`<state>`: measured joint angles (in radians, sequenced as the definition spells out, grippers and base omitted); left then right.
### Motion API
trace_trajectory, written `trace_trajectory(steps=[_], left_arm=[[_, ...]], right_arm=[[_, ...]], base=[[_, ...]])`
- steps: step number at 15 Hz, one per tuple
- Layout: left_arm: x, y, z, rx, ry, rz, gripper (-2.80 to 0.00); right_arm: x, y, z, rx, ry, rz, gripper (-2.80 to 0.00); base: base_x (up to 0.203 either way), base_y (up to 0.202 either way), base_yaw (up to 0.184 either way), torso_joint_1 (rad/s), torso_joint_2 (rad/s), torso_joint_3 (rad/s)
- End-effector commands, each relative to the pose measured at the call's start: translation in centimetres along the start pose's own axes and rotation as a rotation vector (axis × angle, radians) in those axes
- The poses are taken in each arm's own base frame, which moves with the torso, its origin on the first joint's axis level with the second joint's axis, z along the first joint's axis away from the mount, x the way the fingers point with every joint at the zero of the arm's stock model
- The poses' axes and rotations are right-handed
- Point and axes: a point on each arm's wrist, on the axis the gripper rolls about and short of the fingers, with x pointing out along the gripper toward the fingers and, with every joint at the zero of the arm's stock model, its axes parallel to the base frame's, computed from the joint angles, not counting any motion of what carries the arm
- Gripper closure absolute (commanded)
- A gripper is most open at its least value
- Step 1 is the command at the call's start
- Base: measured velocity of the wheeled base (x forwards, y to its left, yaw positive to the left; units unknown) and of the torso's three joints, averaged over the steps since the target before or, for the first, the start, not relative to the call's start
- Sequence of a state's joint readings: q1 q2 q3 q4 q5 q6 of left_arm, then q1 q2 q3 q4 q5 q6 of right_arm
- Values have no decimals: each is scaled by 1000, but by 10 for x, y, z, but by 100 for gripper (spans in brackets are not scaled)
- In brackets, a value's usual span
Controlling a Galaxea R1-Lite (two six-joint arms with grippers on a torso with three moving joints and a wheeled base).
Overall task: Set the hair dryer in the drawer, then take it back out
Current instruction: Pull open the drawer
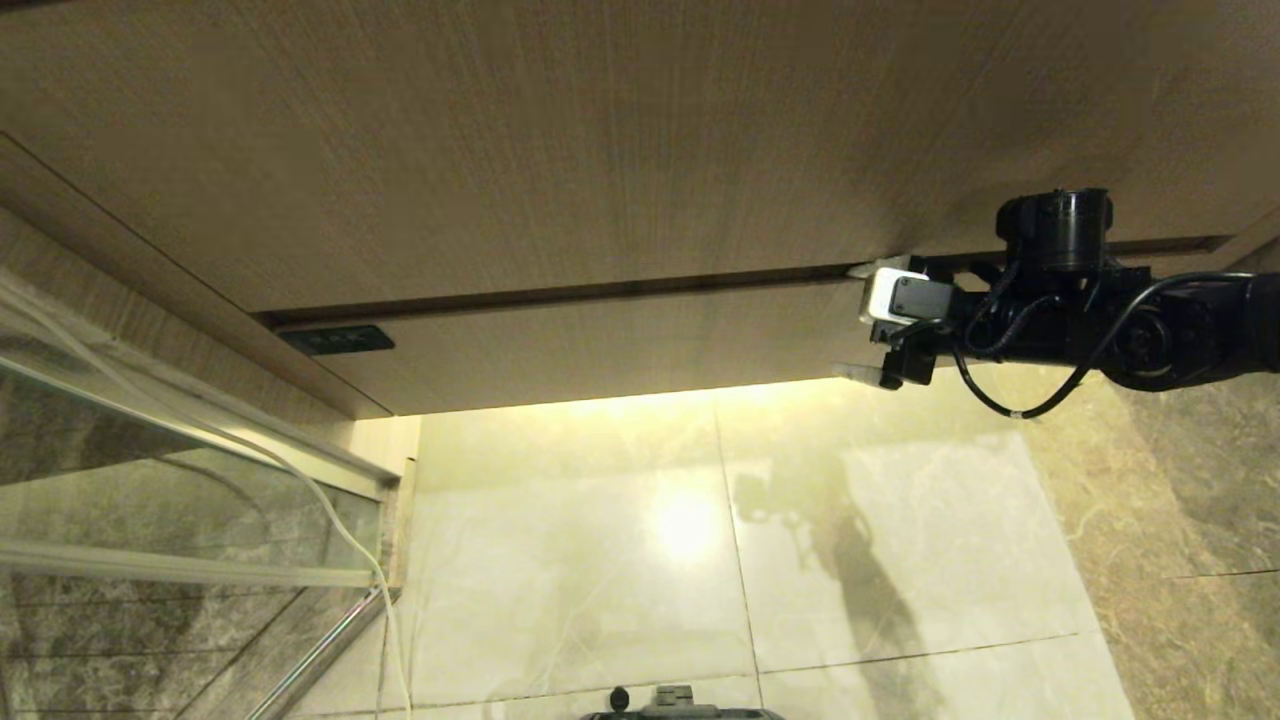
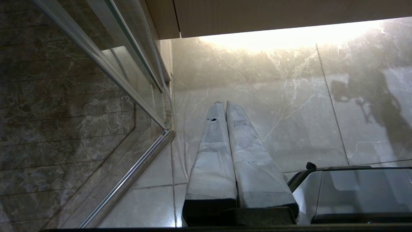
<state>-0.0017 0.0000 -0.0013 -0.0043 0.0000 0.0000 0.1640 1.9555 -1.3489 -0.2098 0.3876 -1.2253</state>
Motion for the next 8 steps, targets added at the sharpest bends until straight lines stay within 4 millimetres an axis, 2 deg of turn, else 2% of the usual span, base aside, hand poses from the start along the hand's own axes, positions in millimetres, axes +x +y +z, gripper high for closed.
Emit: trace_trajectory(steps=[1, 3, 8], left_arm=[[0, 0, 0, 0, -1, 0, 0], [0, 0, 0, 0, -1, 0, 0], [0, 0, 0, 0, -1, 0, 0]], right_arm=[[0, 9, -4, 29, 46, 74, -280], [-5, 14, -5, 67, 121, 128, -280], [-11, 16, -6, 86, 143, 142, -280]], base=[[0, 0, 0, 0, 0, 0], [0, 0, 0, 0, 0, 0], [0, 0, 0, 0, 0, 0]])
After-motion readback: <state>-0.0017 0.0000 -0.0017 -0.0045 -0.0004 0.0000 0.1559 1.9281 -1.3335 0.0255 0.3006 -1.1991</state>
